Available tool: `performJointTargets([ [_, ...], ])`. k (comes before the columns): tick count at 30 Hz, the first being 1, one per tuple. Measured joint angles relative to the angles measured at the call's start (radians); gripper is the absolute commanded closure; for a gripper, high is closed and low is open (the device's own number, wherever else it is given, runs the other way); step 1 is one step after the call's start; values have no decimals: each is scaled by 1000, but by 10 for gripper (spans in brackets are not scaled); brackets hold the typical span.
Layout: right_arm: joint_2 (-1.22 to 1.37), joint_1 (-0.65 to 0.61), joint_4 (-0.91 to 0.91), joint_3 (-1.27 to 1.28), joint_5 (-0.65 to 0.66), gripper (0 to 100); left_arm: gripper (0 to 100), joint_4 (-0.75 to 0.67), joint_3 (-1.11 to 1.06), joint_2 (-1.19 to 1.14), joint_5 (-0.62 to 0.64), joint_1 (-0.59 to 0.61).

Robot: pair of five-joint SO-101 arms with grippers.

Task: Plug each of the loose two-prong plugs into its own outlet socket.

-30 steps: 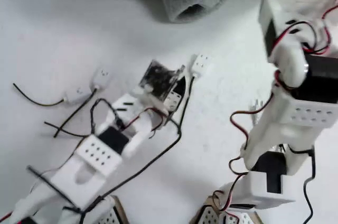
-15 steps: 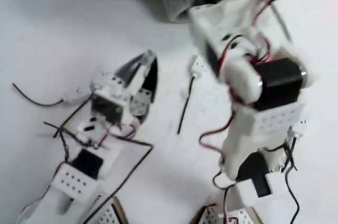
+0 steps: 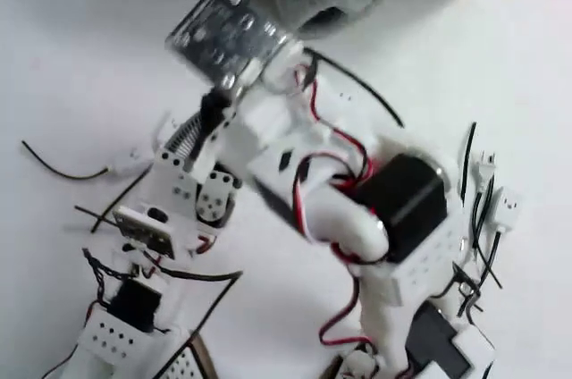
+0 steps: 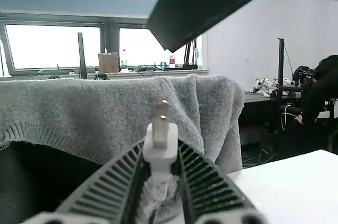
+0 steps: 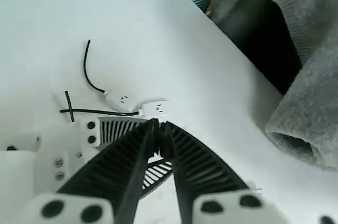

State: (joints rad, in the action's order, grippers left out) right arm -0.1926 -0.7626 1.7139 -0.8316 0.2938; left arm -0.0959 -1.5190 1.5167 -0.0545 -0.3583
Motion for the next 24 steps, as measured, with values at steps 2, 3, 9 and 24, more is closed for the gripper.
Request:
performJointTargets([
  [2,-23,-32,0,41,32,981,976,0,0,0,0,0],
  [3,-31,-49,0,60,46,981,976,0,0,0,0,0],
  [9,-37,-71,-37,150,121,981,976,0,0,0,0,0],
  [24,-61,203,-431,517,281,981,976,0,2,8,3,58],
])
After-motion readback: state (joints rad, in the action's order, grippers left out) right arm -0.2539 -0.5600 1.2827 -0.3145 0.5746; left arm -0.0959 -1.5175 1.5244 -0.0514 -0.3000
